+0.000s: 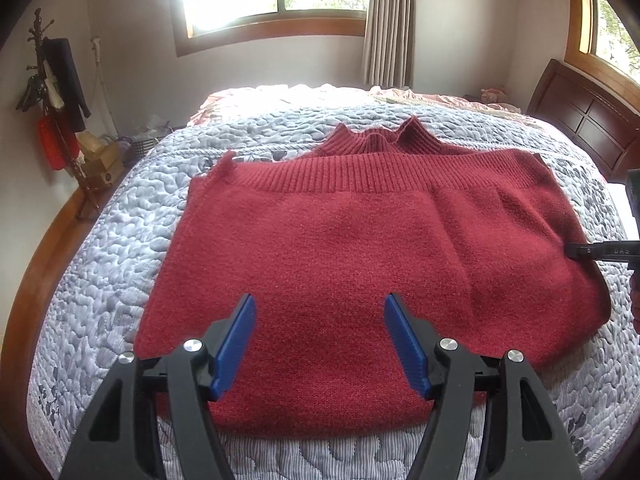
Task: Fold small clothes
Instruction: 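Grasp the side edge of the folded sweater with the right tool, then fold the held side over toward the sweater middle with the right tool and release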
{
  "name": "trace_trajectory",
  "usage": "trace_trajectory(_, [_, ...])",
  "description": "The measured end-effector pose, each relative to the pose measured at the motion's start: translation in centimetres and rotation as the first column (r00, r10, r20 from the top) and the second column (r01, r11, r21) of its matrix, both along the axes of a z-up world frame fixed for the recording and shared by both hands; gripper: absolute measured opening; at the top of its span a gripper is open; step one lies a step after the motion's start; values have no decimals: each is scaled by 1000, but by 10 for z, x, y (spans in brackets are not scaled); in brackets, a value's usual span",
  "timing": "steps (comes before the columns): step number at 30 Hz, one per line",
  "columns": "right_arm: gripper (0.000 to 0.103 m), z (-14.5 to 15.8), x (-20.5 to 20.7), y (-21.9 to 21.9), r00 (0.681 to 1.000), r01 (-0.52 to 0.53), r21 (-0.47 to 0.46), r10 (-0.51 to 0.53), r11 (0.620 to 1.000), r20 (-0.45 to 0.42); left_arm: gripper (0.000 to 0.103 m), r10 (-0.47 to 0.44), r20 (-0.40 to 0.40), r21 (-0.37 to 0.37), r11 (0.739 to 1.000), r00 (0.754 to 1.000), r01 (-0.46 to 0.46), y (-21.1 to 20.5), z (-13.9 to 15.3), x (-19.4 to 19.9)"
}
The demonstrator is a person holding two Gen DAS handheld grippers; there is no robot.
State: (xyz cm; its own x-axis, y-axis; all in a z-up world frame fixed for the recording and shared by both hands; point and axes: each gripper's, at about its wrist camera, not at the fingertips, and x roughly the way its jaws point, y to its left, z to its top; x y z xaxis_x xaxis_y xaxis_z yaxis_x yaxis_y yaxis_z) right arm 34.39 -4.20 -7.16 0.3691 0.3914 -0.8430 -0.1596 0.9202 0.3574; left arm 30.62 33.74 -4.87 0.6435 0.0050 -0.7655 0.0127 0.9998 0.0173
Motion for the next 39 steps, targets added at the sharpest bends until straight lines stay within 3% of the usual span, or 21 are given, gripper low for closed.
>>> trace_trajectory(9, [28, 2, 0, -3, 1000, 21, 24, -21, 999, -12, 73, 12, -34, 13, 1000, 999, -11, 1, -11, 14])
trace_trajectory(12, [50, 15, -9, -12, 1000, 28, 42, -28, 999, -9, 73, 6, -63, -22, 1000, 998, -7, 6, -16, 21])
trace_trajectory(13, [53, 19, -12, -16, 999, 32, 40, -32, 999, 1, 73, 5, -64, -24, 1000, 998, -6, 7, -16, 24])
trace_trajectory(20, [53, 19, -23, -29, 1000, 6, 26, -5, 1000, -28, 73, 2, -83, -30, 1000, 997, -5, 8, -15, 45])
trace_trajectory(27, [56, -2, -20, -26, 997, -6, 73, 11, 997, -70, 73, 18, -125, -41, 999, 992, -23, 15, -28, 65])
trace_trajectory(30, [54, -8, -17, -30, 997, 11, 128, -2, 992, -75, 74, 17, -157, -48, 999, 988, -25, 20, -41, 72])
trace_trajectory(32, [36, -11, -17, -28, 997, 2, 168, 11, 986, -76, 75, 9, -166, -66, 998, 986, -20, 23, -47, 75])
trace_trajectory(34, [30, -13, -18, -24, 996, -3, 182, 19, 983, -82, 77, 10, -173, -80, 997, 985, -24, 27, -51, 76])
trace_trajectory(36, [24, -6, -21, -20, 998, -24, 173, 34, 985, -58, 77, 6, -175, -81, 997, 985, -20, 26, -52, 76])
trace_trajectory(39, [21, 22, -31, -25, 999, -42, 232, 41, 972, 9, 75, -2, -175, -85, 996, 985, -13, 25, -46, 76])
